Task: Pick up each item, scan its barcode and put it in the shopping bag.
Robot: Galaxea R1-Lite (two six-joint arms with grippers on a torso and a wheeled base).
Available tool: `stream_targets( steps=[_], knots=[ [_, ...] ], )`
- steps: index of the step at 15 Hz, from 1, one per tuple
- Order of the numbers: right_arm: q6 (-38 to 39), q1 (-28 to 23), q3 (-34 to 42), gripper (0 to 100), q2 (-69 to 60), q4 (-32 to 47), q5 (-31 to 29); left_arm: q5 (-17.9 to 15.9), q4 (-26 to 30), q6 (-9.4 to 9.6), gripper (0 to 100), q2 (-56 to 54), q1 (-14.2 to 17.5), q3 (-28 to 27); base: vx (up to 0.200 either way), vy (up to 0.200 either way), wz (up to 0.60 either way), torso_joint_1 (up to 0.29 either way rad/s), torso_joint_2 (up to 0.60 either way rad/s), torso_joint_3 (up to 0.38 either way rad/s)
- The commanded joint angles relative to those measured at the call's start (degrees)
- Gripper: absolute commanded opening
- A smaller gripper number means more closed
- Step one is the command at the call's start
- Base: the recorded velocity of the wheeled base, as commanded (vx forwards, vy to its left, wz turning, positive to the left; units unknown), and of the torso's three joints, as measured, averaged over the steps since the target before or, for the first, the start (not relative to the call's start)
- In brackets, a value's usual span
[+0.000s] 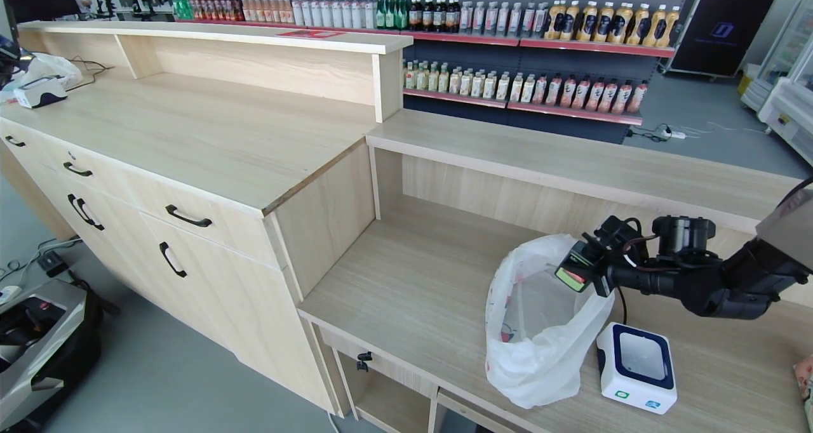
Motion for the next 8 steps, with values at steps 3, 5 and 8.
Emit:
stream_targets(
  steps=[3, 5, 8],
  knots=[
    [-0.16, -0.14, -0.55, 0, 0.58, 2.0, -0.08, 0.07, 0.0, -0.01, 100, 0.06, 0.0, 0.0, 0.0, 0.0, 0.0, 0.0, 0.0, 0.0],
    [-0.25, -0.14, -1.08, 0, 0.58, 3.67, -0.26, -0.02, 0.0, -0.01, 100, 0.06, 0.0, 0.0, 0.0, 0.0, 0.0, 0.0, 0.0, 0.0],
    [-0.6, -0.14, -1.17, 0, 1.02, 3.76, -0.26, 0.07, 0.0, -0.01, 100, 0.06, 0.0, 0.0, 0.0, 0.0, 0.0, 0.0, 0.0, 0.0]
  ],
)
